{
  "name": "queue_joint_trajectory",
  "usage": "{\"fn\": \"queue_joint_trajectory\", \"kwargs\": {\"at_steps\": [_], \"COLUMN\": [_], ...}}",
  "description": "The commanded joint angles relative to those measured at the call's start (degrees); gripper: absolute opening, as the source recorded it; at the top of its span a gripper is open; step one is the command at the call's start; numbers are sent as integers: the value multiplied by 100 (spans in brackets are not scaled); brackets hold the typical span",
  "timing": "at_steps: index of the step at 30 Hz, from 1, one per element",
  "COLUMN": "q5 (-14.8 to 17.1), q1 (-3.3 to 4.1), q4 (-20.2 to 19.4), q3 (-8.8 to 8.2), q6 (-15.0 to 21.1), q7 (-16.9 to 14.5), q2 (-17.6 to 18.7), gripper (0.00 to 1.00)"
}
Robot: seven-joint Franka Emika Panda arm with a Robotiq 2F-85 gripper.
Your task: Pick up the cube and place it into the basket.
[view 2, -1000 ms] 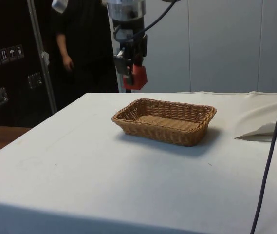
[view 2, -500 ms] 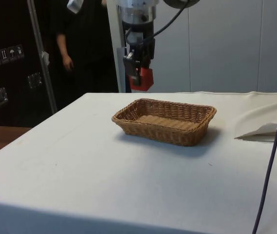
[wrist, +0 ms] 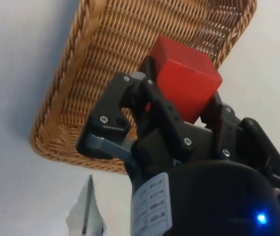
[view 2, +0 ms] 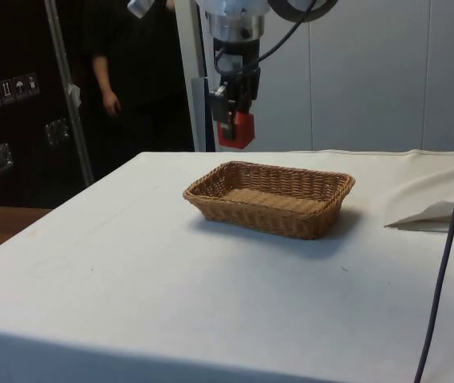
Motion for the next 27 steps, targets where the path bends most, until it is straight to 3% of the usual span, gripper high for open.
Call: {"fn": "queue_joint_trajectory", "kwargs": {"at_steps": [1, 4, 5, 6, 13, 14, 15, 20, 22, 23, 27], "q5": [189, 407, 218, 464, 888, 728, 922, 1077, 945, 1071, 985], "q1": [0, 0, 0, 6, -17, -11, -17, -17, -17, -17, -11], "q4": [-34, -40, 0, -40, -52, -6, -52, -69, -17, -97, -212], "q3": [-34, -155, -126, -183, -418, -413, -447, -550, -579, -561, -567], "q6": [126, 223, 109, 235, 447, 327, 487, 693, 630, 768, 940], "q7": [-172, -418, -246, -481, -997, -854, -1049, -1243, -1146, -1238, -1146], "q2": [29, 80, 57, 92, 315, 286, 361, 584, 625, 653, 733], "gripper": [1, 1, 1, 1, 1, 1, 1, 1, 1, 1, 1]}}
